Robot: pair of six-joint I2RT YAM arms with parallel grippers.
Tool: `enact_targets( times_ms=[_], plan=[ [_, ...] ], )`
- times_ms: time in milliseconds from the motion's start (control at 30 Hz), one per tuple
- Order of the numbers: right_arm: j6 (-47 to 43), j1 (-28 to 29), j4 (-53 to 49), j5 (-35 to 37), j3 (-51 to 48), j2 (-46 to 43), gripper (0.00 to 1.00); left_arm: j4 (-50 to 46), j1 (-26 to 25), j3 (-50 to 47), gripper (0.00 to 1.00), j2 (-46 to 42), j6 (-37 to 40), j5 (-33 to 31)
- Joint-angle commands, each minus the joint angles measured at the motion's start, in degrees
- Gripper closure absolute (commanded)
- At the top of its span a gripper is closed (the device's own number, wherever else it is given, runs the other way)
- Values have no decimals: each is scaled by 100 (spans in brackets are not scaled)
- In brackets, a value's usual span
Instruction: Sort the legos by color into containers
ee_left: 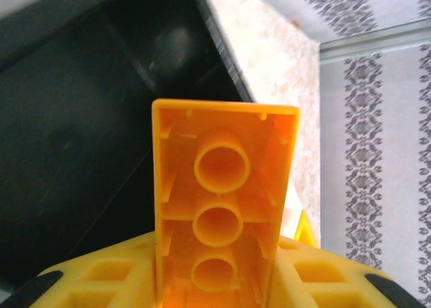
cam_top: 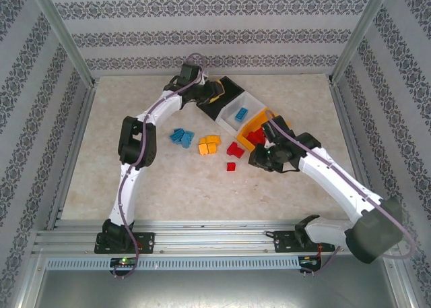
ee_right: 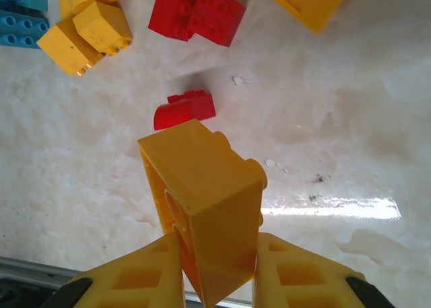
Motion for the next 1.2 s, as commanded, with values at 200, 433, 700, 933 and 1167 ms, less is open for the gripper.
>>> enact_targets(
  times_ms=[200, 433, 700, 933, 1167],
  plan=[
    [123, -175, -469, 152, -105, -421, 75, -869, -102, 1300, 59, 973, -61, -229],
    [61, -267, -424, 155, -164, -473, 76, -1168, -283, 1207, 47, 988, 39, -311],
    [-163, -369, -136, 33, 168, -139, 76, -1356, -283, 1054, 36, 463, 238, -350],
    [-339, -484, 215, -108, 746, 335, 75, -1889, -197, 942, 28, -475, 649, -454],
    [-484, -542, 719, -207, 1665, 1219, 75, -2466, -79, -589, 18, -2248, 1351, -928]
  ],
)
